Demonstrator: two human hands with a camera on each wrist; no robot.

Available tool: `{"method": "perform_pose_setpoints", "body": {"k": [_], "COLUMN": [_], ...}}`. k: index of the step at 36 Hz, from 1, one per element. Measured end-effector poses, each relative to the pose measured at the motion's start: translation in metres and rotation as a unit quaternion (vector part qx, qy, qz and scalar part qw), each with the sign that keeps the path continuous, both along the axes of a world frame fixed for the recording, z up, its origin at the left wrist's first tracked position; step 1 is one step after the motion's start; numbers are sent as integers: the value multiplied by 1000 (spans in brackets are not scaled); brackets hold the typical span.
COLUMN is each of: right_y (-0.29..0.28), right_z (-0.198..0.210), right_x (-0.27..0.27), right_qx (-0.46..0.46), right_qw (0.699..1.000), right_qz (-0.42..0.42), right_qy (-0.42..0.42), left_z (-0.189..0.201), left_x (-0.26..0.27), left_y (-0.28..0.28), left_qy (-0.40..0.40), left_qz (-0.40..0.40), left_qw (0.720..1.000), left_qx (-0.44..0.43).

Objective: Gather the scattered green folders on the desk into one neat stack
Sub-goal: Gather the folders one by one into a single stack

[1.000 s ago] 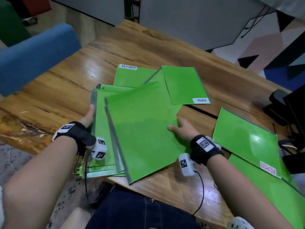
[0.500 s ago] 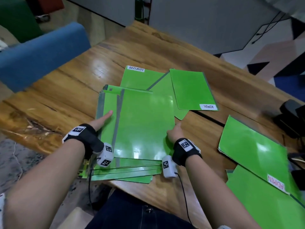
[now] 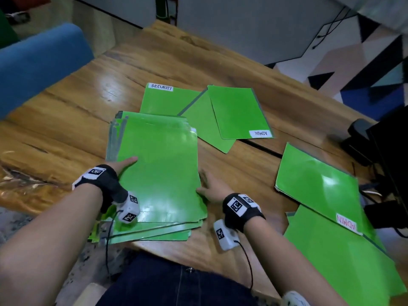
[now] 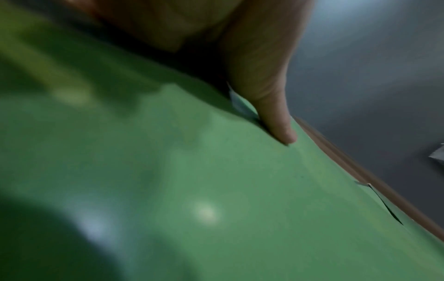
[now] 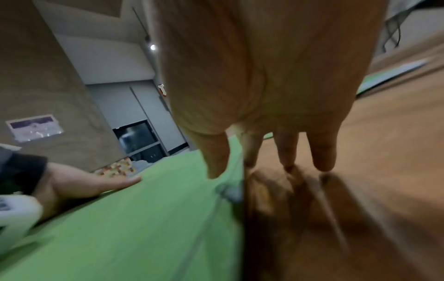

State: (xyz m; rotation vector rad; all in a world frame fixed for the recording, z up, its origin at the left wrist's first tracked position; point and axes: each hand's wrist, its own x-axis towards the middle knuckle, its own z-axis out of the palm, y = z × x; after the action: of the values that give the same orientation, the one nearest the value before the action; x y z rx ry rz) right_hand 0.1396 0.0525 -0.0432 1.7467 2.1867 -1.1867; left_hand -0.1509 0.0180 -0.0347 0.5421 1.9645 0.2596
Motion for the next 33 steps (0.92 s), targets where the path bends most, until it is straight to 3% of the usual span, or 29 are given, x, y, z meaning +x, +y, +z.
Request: {"method": "perform_pose_setpoints", "body": {"k": [6, 13, 16, 20, 29, 33], "right_y": [29, 41, 42, 36, -25, -55], "right_z": [7, -8, -19, -31, -19, -17], "right_x": [92, 191, 217, 210, 163, 164], "right_qx": [103, 86, 48, -11, 66, 111], "right_qw": [976, 924, 924, 942, 982, 985], "right_qz": [-89, -229, -234, -183, -13, -8], "right_qy": [-169, -293, -297, -280, -177, -133], "left_z": [6, 11, 13, 17, 11, 5], "left_x": [19, 25, 26, 36, 51, 50], "left_y": [-16, -18, -13, 2, 18, 16], "left_qy": [102, 121, 123, 107, 136, 139], "left_qz": [133, 146, 133, 120, 30, -2], "left_qw": [981, 971, 971, 969, 978, 983], "left_qx": [94, 143, 158, 189, 153, 120]}}
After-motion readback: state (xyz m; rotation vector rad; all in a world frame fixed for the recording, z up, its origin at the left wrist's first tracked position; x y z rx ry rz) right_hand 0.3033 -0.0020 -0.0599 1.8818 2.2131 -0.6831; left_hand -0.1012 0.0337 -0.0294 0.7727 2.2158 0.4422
